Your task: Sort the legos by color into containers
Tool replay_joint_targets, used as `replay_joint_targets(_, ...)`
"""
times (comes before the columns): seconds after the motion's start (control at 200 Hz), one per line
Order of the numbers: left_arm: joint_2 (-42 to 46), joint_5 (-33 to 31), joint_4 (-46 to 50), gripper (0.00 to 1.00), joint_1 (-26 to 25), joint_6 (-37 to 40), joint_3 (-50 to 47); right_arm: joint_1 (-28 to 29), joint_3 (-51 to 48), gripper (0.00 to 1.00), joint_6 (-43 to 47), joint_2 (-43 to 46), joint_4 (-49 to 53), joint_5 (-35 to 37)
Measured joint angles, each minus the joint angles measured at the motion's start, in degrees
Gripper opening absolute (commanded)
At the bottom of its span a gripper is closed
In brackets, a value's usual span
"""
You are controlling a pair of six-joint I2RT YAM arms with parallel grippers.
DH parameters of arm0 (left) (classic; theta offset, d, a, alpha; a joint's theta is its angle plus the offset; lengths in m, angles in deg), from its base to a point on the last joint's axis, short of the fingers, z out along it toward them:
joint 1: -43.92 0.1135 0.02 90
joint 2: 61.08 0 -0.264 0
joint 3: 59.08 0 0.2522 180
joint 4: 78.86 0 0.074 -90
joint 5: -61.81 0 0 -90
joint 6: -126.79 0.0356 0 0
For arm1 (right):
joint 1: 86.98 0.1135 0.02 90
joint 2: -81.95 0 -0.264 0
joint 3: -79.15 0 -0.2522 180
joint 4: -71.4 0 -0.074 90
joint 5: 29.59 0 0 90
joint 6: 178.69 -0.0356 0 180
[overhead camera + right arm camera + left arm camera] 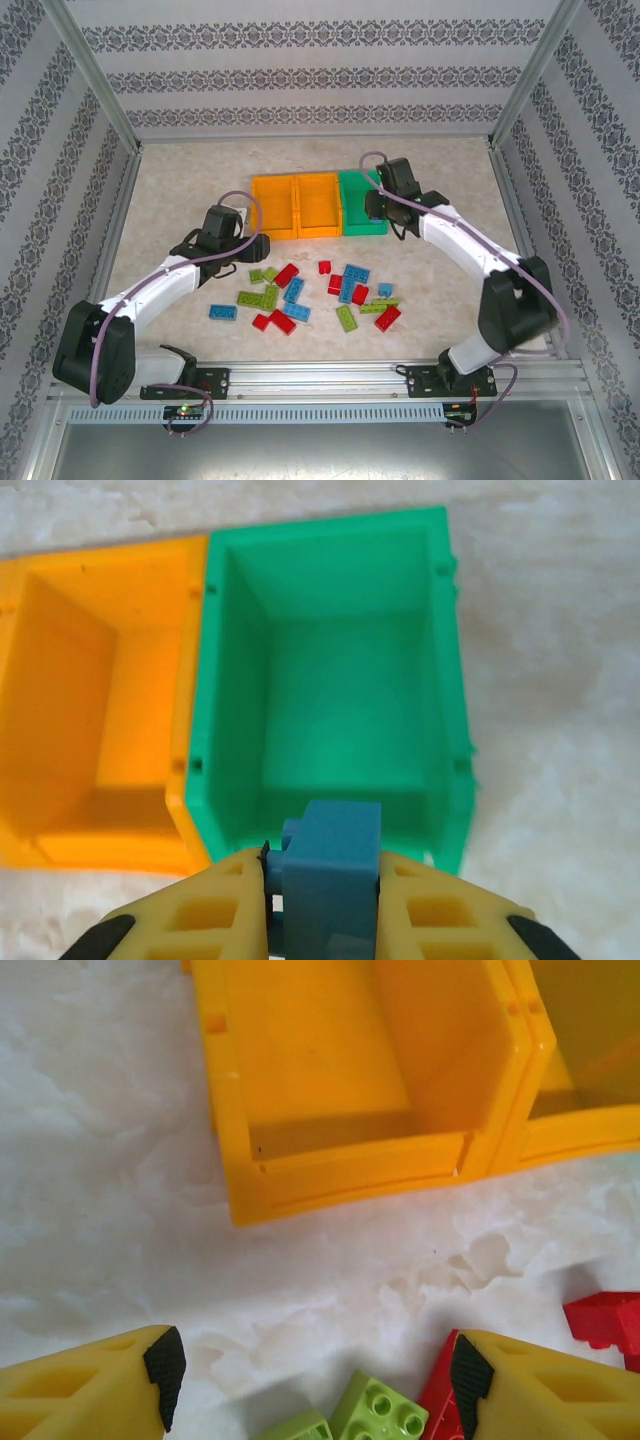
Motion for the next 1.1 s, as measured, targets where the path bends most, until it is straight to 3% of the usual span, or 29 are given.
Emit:
replay_joint_targets(0.26, 0.1, 0.4, 1.2, 0.71, -1.7, 0.0, -0.9, -1.0, 10.9, 0.30, 0.6, -14.1, -0.8, -1.0)
replay_joint_targets(0.56, -1.7, 2.0, 1.9, 0.68, -6.4, 3.0, -0.9, -1.9, 13.4, 0.46, 0.5, -18.4, 0.2, -1.0)
replay_joint_targets(0.729, -4.2, 1.9, 3.3, 0.67, -10.5, 6.3, 0.6, -1.9, 13.4, 0.53, 0.3, -18.5, 0.3, -1.2)
replay_joint_targets(0.854, -7.1, 1.8, 3.7, 0.67, -13.6, 8.1, 3.8, -1.9, 11.6, 0.63, -0.1, -17.1, -0.6, -2.2)
replay_joint_targets(1.104, -16.0, 2.4, 3.7, 0.68, -19.6, 7.1, 12.4, -3.4, 2.5, 0.75, -0.9, -6.0, -1.8, -3.0)
